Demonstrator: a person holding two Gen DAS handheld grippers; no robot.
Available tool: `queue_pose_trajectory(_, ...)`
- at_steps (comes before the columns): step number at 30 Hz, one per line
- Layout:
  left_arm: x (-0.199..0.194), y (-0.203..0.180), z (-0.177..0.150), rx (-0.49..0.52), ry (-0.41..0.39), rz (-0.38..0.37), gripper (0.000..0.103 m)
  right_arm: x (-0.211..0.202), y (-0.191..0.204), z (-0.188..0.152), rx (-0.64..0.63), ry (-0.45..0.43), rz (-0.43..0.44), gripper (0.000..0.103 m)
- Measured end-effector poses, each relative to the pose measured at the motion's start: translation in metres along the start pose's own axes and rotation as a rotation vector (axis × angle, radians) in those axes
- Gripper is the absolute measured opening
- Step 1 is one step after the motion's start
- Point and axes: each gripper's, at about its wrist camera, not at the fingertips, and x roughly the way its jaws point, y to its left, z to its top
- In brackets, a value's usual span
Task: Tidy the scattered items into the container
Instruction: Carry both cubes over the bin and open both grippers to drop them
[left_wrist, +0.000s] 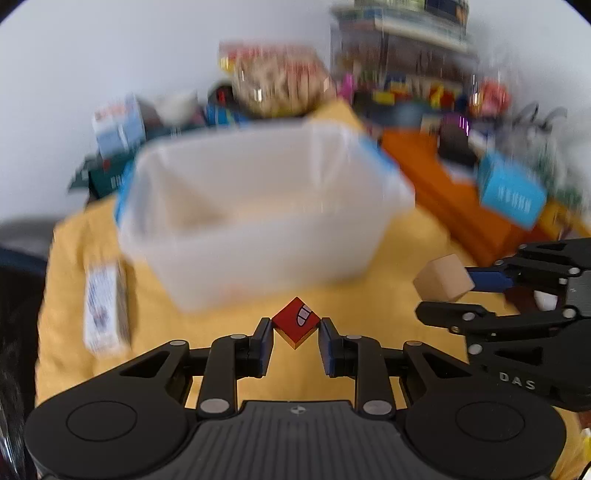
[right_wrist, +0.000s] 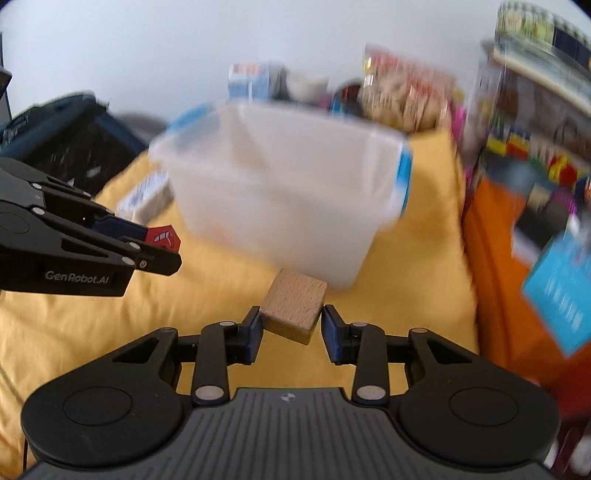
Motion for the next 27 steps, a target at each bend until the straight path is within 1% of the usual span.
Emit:
queue_pose_trajectory(2,-0.009,0.006,0.023,0.000,-0.048,0.004,0.030,-0.002,-0.008,0.022,0.008,-0.041,-0.002,0.038)
queue_pose_trajectory(5,-0.013,0.012,0.055,0.020,-0.098,0.040,0.030,-0.003,-0.018,0.052,0.015,-0.090,-0.014,0.038)
queue_pose_trajectory(8,-0.011,0.017,0.081,0.041,-0.126,0.070,0.030,0.003,-0.028,0.080,0.023,-0.124,-0.019,0.038)
queue_pose_trajectory(10,-0.004,0.022,0.097,0.052,-0.128,0.081,0.030,0.011,-0.031,0.094,0.014,-0.132,-0.031,0.038)
queue_pose_trajectory(13,0.013,0.028,0.113,0.052,-0.112,0.080,0.030,0.027,-0.034,0.110,0.006,-0.121,-0.033,0.038)
queue_pose_trajectory(16,0.048,0.038,0.122,0.059,-0.049,0.103,0.030,0.047,-0.036,0.116,0.003,-0.084,-0.026,0.038)
queue_pose_trajectory(20,0.088,0.047,0.118,0.066,0.028,0.151,0.030,0.080,-0.039,0.116,0.030,-0.015,-0.017,0.038)
queue_pose_trajectory(23,0.106,0.052,0.109,0.048,0.068,0.166,0.030,0.098,-0.039,0.108,0.050,0.040,-0.010,0.038)
queue_pose_trajectory(27,0.118,0.054,0.100,0.047,0.098,0.176,0.030,0.110,-0.038,0.100,0.054,0.083,-0.009,0.038)
